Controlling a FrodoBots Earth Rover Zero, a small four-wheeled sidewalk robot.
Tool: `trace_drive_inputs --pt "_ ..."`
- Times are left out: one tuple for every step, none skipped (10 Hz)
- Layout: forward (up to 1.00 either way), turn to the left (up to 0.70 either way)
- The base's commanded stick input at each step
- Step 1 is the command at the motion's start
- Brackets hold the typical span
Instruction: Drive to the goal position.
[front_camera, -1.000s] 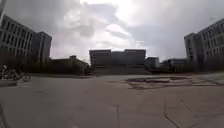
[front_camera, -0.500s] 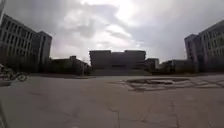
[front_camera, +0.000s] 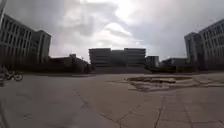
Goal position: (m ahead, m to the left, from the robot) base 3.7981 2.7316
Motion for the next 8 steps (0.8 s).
trace_drive_inputs --pt "0.70 0.00" --pt "0.70 0.00" --pt "0.70 0.00" --pt "0.70 0.00" --pt "0.70 0.00" --pt "0.70 0.00" --pt "0.70 0.00" --pt "0.70 0.00"
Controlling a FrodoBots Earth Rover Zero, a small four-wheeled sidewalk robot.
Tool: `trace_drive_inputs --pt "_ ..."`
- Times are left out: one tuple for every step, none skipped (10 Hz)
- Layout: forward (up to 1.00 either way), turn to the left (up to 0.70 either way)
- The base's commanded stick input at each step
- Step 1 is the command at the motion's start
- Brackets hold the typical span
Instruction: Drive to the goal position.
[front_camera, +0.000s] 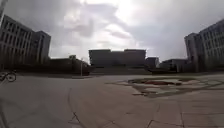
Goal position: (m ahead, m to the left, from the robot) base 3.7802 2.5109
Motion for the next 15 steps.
trace_drive_inputs --pt "0.70 0.00" --pt "0.70 0.00" --pt "0.70 0.00" --pt "0.70 0.00" --pt "0.70 0.00" --pt "0.70 0.00" --pt "0.70 0.00" --pt "0.70 0.00" --pt "0.70 0.00" --pt "0.70 0.00" --pt "0.70 0.00" --pt "0.70 0.00" --pt "0.70 0.00" --pt "0.70 0.00" --pt "0.70 0.00"
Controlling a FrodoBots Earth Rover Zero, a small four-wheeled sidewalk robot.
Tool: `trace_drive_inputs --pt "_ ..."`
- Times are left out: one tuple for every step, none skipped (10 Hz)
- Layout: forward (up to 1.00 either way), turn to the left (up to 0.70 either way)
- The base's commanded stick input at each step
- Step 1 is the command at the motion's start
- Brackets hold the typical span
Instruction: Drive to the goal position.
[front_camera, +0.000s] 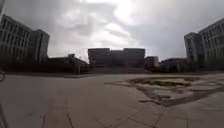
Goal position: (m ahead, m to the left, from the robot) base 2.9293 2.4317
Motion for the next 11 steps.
trace_drive_inputs --pt "0.70 0.00" --pt "0.70 0.00" --pt "0.70 0.00" --pt "0.70 0.00" --pt "0.70 0.13" --pt "0.70 0.27" --pt "0.70 0.35" --pt "0.70 0.33" --pt "0.70 0.15" --pt "0.70 0.00" --pt "0.70 0.00"
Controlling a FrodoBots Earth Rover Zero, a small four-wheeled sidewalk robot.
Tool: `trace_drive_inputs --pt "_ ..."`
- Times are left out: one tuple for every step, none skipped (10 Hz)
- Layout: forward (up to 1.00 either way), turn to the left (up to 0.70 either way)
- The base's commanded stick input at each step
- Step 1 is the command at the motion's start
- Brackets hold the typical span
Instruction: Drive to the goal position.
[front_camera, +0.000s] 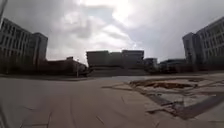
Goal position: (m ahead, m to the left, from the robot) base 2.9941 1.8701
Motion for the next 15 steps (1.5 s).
trace_drive_inputs --pt "0.70 0.00" --pt "0.70 0.00" --pt "0.70 0.00" --pt "0.70 0.00" --pt "0.70 0.00" --pt "0.70 0.00" --pt "0.70 0.00" --pt "0.70 0.00" --pt "0.70 0.00" --pt "0.70 0.00" --pt "0.70 0.00" --pt "0.70 0.00" --pt "0.70 0.00" --pt "0.70 0.00" --pt "0.70 0.00"
